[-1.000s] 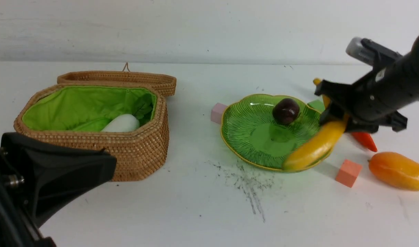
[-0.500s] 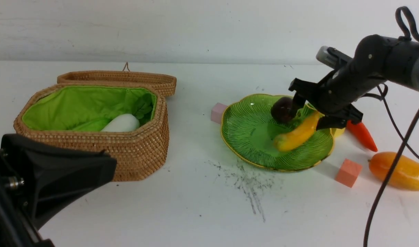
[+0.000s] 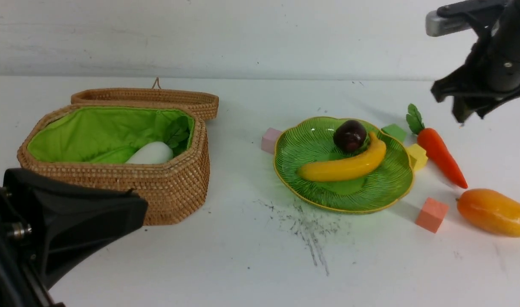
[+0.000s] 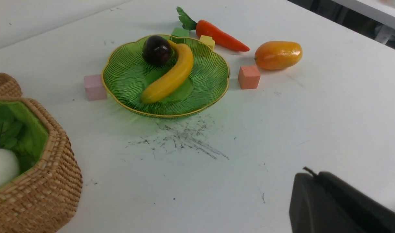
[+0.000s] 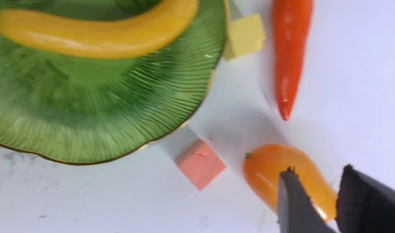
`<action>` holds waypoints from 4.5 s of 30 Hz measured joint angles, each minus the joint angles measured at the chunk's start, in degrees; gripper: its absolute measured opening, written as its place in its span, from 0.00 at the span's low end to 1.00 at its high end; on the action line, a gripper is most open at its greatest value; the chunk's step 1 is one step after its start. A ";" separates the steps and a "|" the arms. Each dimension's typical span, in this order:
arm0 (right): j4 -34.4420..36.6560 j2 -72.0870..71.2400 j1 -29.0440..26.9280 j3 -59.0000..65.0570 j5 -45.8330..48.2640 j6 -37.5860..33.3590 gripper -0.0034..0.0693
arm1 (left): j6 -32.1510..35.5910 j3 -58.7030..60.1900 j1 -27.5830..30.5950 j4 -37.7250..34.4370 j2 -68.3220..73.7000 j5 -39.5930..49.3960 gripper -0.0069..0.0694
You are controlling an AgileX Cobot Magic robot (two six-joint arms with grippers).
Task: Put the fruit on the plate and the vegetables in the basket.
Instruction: Use the right arm to grab a mango and put it into the right plate, then use the right arm to grab a carrot and put it into the left basket
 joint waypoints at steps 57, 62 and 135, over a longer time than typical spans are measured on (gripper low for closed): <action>31.50 6.85 5.08 12.14 -34.16 -14.16 0.84 | 3.30 0.00 0.00 -2.87 0.00 -4.46 0.08; 31.14 12.79 7.61 12.14 -39.64 -17.11 0.84 | 3.30 0.00 0.00 -2.99 0.00 -3.54 0.08; 48.14 -8.58 13.14 7.92 -31.64 -33.41 0.42 | -26.20 0.00 0.00 19.56 -17.50 12.65 0.09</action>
